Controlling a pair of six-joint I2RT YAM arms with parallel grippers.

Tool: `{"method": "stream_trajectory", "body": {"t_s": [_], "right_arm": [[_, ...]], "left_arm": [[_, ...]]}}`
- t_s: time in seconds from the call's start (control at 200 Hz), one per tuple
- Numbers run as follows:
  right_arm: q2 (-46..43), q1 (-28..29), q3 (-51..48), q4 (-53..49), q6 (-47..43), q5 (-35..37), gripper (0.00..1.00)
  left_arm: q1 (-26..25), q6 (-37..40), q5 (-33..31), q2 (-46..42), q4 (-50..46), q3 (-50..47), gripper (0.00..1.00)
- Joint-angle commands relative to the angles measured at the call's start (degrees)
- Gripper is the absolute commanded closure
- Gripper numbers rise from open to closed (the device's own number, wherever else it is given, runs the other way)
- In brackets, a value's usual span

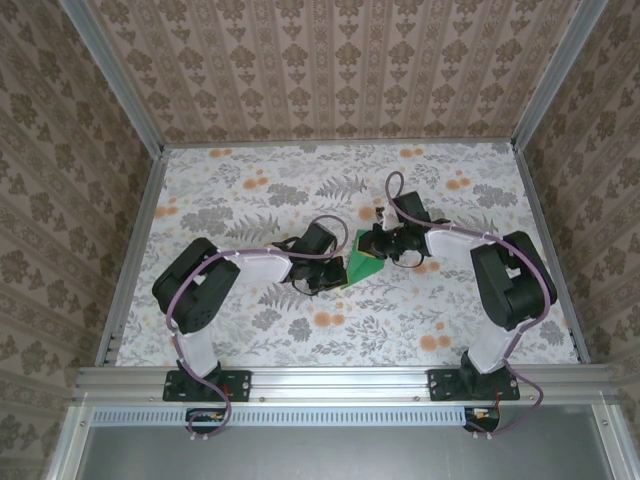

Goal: Fold a paper plane with a square sheet of paper (pick it up from the middle)
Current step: Fourth fold the wing at the center of the table.

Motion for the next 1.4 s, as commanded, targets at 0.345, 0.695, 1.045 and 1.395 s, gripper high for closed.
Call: {"method": "stream_trajectory", "body": {"t_s": [0.345,0.695,1.045,1.395], "right_arm": [[2.7,5.5,-5.0,-1.1,0.3,0.7,0.90],[5.5,5.2,-1.8,-0.5,0.7,1.1,0.90],[6.5,4.0,-3.5,2.4,2.4,0.7,0.91],[6.4,2.9,-2.5,1.4,3.5,3.0,0.91]], "left_arm": [[-0.4,-0.3,-3.0,1.7,-7.2,-0.7,1.00],[-0.4,-0.4,-3.0,1.3,-7.1,-1.1,1.00],[-0.5,-0.4,-3.0,1.4,-6.9,-1.2,1.00],[-0.5,-0.7,-3.2,1.2,-6.7,-1.6,1.00]]}}
